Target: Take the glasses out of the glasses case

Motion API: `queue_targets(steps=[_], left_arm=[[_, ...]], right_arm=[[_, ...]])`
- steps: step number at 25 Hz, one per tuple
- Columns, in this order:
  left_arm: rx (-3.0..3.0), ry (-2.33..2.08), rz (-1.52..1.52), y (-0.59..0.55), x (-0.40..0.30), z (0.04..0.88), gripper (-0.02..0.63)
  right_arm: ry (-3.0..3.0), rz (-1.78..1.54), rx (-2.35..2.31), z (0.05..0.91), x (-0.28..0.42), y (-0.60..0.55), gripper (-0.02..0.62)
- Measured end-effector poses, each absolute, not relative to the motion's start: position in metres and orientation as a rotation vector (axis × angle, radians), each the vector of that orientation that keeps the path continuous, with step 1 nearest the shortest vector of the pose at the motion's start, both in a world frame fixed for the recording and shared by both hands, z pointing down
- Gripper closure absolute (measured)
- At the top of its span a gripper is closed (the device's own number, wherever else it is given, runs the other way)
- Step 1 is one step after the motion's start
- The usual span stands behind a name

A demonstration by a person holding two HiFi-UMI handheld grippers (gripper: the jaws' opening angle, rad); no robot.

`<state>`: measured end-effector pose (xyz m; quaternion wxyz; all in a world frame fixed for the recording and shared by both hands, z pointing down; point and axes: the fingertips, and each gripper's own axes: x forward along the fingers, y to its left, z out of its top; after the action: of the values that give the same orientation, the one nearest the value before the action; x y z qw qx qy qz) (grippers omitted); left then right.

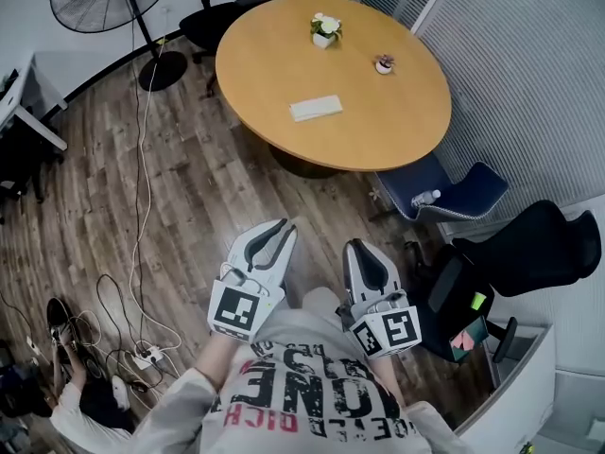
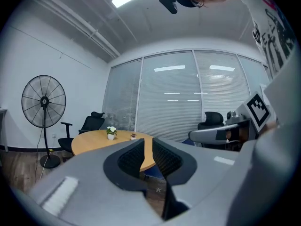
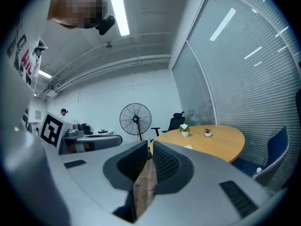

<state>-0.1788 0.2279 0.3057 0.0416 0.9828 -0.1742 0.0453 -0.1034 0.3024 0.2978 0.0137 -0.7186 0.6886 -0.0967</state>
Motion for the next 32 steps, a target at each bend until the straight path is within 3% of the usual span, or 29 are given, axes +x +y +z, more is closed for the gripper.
queue_targets(steps=[12, 32], left_arm=[[2.922, -0.583, 0.164, 0.174, -0.151, 0.325, 0.545], [2.854, -0.941, 0.102, 0.060, -0.026, 0.323, 0.545]], right_arm=[[2.142, -0.379, -2.237, 0.318, -0.060, 0.249, 0.572], [2.348, -0.408, -2.070, 0.328, 0.102, 0.141, 0.572]])
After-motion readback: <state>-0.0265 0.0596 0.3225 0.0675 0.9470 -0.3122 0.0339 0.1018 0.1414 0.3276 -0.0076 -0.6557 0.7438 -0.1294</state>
